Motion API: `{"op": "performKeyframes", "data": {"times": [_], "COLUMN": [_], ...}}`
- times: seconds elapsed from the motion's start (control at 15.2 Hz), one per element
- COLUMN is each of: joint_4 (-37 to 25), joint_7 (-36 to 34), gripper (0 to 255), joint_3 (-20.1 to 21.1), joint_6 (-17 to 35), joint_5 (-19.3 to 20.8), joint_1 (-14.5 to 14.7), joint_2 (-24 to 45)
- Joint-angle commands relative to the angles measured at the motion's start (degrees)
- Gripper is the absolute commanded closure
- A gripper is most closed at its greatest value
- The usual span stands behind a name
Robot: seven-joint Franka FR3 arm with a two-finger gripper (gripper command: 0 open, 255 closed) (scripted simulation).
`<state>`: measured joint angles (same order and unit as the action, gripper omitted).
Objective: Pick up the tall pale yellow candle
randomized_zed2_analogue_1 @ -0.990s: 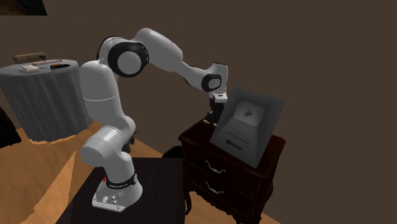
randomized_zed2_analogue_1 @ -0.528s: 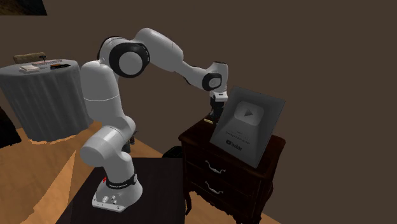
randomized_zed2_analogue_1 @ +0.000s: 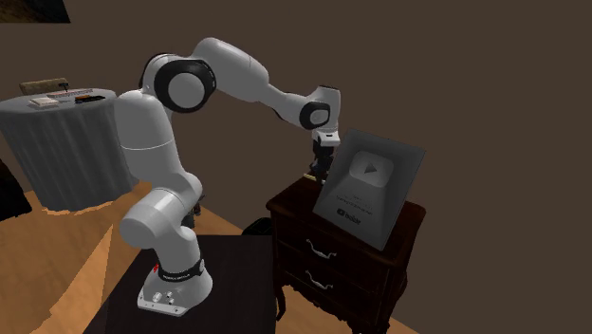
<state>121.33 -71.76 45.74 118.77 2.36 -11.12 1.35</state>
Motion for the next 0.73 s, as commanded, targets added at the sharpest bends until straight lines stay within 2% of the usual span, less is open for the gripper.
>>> {"op": "performKeyframes", "data": {"times": [0.0, 0.53, 0.66], "joint_4": [-0.9, -4.9, -4.9], "joint_7": [0.6, 2.4, 2.4], "gripper": [255, 255, 255], "joint_3": [-0.1, -0.5, -0.5], "joint_6": [-1.5, -7.5, -7.6], "joint_5": [-0.7, -2.9, -3.0], "joint_1": [-0.1, -0.4, -0.4], "joint_2": [-0.9, -3.7, -3.8]}}
